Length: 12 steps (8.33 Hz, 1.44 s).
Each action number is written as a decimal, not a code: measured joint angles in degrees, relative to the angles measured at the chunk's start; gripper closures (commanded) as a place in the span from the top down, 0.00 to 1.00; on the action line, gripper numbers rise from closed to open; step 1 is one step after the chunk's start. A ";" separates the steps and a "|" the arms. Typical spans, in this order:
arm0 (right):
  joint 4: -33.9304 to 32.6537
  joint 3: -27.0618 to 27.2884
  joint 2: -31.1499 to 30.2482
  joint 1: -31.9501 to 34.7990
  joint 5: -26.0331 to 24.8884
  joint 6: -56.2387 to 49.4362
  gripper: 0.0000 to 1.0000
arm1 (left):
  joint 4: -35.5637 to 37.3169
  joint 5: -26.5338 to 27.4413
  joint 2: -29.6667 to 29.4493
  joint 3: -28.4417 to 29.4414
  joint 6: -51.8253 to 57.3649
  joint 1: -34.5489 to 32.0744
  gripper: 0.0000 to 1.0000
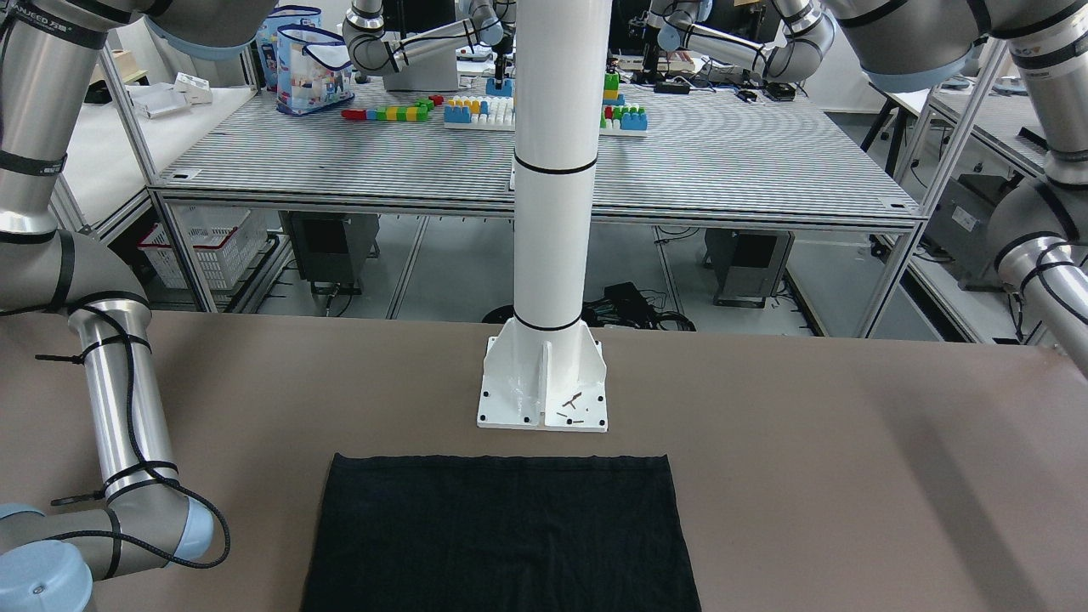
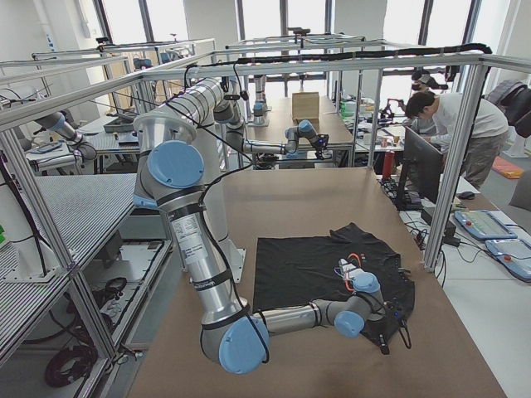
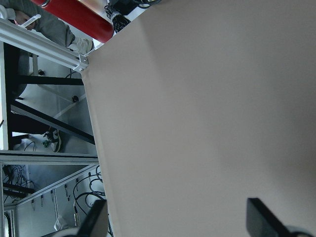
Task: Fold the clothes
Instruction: 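Move the right gripper in toward the shirt's sleeve nearest it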
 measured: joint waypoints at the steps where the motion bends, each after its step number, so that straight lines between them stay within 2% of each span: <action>1: 0.00 -0.07 0.15 -0.16 0.02 0.01 0.60 | 0.01 0.01 0.06 -0.03 0.00 -0.04 1.00; 4: -0.08 -0.43 0.75 -0.61 -0.01 -0.04 0.57 | 0.01 0.01 0.13 -0.07 -0.01 -0.06 1.00; 6: -0.10 -1.52 1.41 -0.87 -0.03 -0.09 0.43 | -0.02 0.02 0.12 -0.05 -0.01 -0.06 1.00; 8: -0.10 -2.43 1.89 -0.91 -0.03 -0.14 0.05 | -0.04 0.05 0.11 -0.06 -0.01 -0.06 1.00; 9: -0.10 -2.57 1.99 -0.92 0.00 -0.06 0.00 | -0.06 0.07 0.11 -0.07 -0.01 -0.06 1.00; 12: -0.42 -2.16 2.72 -0.92 0.54 0.30 0.00 | -0.04 0.05 0.14 -0.12 -0.01 -0.11 1.00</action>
